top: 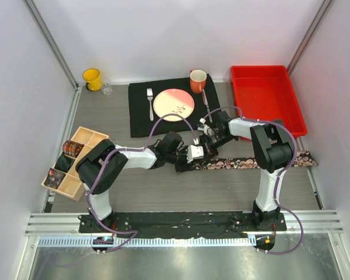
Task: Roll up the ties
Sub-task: Roll the tie at the center of the board.
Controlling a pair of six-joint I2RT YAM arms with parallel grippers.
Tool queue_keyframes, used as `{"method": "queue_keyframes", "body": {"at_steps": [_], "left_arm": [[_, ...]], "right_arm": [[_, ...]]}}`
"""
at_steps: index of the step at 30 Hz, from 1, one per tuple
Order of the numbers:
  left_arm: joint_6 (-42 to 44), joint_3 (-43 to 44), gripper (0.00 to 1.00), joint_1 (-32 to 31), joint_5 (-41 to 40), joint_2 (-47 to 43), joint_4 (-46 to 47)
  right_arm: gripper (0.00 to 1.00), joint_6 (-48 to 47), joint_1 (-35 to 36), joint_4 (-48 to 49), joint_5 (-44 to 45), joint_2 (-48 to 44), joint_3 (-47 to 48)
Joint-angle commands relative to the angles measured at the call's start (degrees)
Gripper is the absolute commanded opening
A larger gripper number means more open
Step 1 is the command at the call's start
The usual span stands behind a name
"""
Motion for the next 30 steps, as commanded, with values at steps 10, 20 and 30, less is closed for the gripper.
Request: {"method": "queue_keyframes", "body": {"at_steps": [10, 20, 30], "left_arm": [[7.25, -4.11, 0.42, 1.43, 2.96, -0.47, -7.98], [6.56, -9.90, 0.64, 4.67, 6.47, -5.81, -4.21], [-7.86, -17.12, 0.71, 8.82, 12.27, -6.37, 18.29]], "right_arm": [[0.01, -1.77, 0.76, 6.35, 7.29, 1.70, -5.74], [0.01, 1.04, 1.12, 12.07, 10.37, 3.99, -6.35], [0.01, 0.60, 1.29, 14.71, 11.78, 5.84, -8.56]]}}
